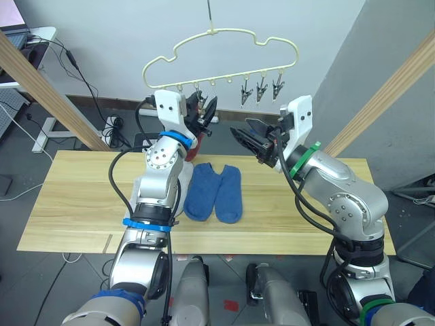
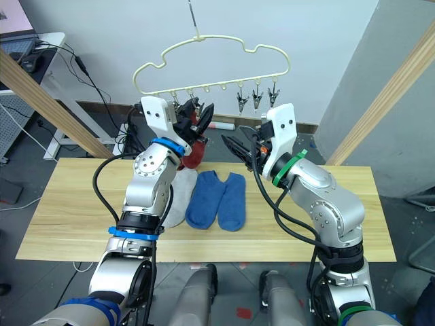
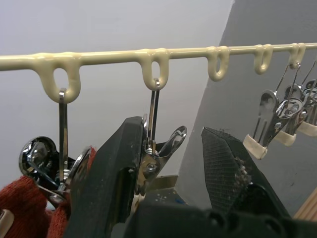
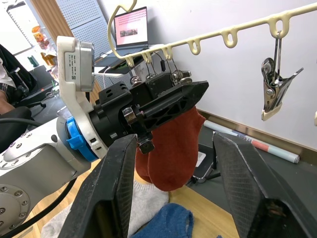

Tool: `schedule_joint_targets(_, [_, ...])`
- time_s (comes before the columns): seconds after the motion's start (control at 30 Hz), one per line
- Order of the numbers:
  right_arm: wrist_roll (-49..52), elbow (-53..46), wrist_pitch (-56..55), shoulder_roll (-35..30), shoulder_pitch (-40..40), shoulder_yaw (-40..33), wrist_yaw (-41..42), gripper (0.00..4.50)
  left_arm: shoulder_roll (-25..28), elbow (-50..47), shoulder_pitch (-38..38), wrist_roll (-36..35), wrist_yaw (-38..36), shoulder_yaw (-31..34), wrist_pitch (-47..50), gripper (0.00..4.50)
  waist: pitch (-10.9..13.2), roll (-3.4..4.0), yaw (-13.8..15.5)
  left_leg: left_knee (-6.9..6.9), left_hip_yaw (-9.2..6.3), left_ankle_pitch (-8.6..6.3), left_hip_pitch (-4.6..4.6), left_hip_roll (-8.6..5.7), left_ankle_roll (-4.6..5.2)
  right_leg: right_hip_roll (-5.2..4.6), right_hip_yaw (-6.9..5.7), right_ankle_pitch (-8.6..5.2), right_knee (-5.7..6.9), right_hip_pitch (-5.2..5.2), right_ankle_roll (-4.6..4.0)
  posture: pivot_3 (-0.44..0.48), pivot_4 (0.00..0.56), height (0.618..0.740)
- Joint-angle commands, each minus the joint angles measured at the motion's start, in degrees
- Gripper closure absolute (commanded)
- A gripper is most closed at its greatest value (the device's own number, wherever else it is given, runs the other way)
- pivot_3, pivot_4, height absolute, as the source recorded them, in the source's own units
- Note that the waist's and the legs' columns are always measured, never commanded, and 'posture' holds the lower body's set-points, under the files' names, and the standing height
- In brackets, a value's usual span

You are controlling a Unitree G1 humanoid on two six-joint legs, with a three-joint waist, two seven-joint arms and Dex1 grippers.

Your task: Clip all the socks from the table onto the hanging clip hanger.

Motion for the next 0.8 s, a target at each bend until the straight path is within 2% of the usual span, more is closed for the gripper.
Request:
schedule_joint_targets(0.03, [1.1, -1.6, -0.6, 0.1, -0.4, -1.3, -0.1, 1.97, -0.2, -0.7, -1.5, -0.2, -0.1, 0.3, -1.7, 2.4, 0.0, 0.0, 0.0, 0.0, 0.0, 0.0, 0.0, 0.0, 0.0, 0.0, 0.0, 0.0, 0.0, 0.0, 0.0, 0.136, 0.316, 0.74])
schedule_joint_targets(0.13, [1.1, -1.6, -0.5, 0.1, -0.3, -1.3, -0.2, 1.97, -0.4, -0.5, -1.7, -0.6, 0.0, 0.6, -1.6, 2.4, 0.0, 0.0, 0.0, 0.0, 0.0, 0.0, 0.0, 0.0, 0.0, 0.0, 0.0, 0.0, 0.0, 0.0, 0.0, 0.136, 0.316, 0.74])
schedule_joint_targets(0.23, [1.2, -1.7, -0.5, 0.0, -0.1, -1.3, -0.2, 1.97, -0.6, -0.5, -2.0, -1.3, -0.1, 1.0, -1.4, 2.91, 0.0, 0.0, 0.0, 0.0, 0.0, 0.0, 0.0, 0.0, 0.0, 0.0, 0.0, 0.0, 0.0, 0.0, 0.0, 0.136, 0.316, 0.74])
schedule_joint_targets(0.33, [1.3, -1.8, -0.4, 0.1, 0.0, -1.2, -0.2, 1.97, -0.7, -0.8, -2.0, -1.5, -0.4, 1.3, -1.0, 3.82, 0.0, 0.0, 0.0, 0.0, 0.0, 0.0, 0.0, 0.0, -0.01, 0.0, 0.0, 0.0, 0.0, 0.0, 0.0, 0.136, 0.316, 0.74])
schedule_joint_targets(0.43, [1.2, -1.6, -0.5, 0.2, 0.0, -1.2, -0.3, 1.97, -0.5, -1.1, -1.8, -1.8, -0.7, 1.5, -0.5, 4.31, 0.0, 0.0, 0.0, 0.0, 0.0, 0.01, 0.0, 0.0, -0.01, 0.0, 0.0, 0.0, 0.0, 0.0, 0.0, 0.14, 0.315, 0.74])
schedule_joint_targets(0.63, [-0.1, -0.4, -1.1, -0.2, 0.6, -0.1, -0.2, 1.97, -0.2, -2.4, -1.6, -2.8, -0.6, 1.9, 1.9, 4.38, 0.0, 0.0, 0.0, 0.0, 0.0, 0.01, 0.0, 0.0, -0.01, 0.0, -0.01, 0.0, 0.0, 0.0, 0.0, 0.144, 0.315, 0.74])
schedule_joint_targets(0.7, [-2.8, 1.1, -1.0, -1.8, 1.3, 2.4, 0.0, 1.97, 0.2, -3.0, -1.5, -3.1, -0.5, 2.0, 3.6, 4.38, 0.0, 0.0, 0.0, 0.0, 0.0, 0.01, 0.0, 0.0, -0.01, 0.0, 0.0, 0.0, 0.0, 0.0, 0.0, 0.144, 0.315, 0.74])
schedule_joint_targets(0.8, [-11.8, 10.1, -4.5, -3.9, 2.5, 11.2, -0.3, 1.97, 1.2, -6.8, -1.1, -8.8, -1.2, 4.9, 11.9, 4.38, 0.0, 0.0, -0.1, 0.02, 0.0, 0.01, 0.02, -0.01, -0.01, 0.0, 0.0, 0.0, 0.0, 0.04, 0.0, 0.15, 0.316, 0.74])
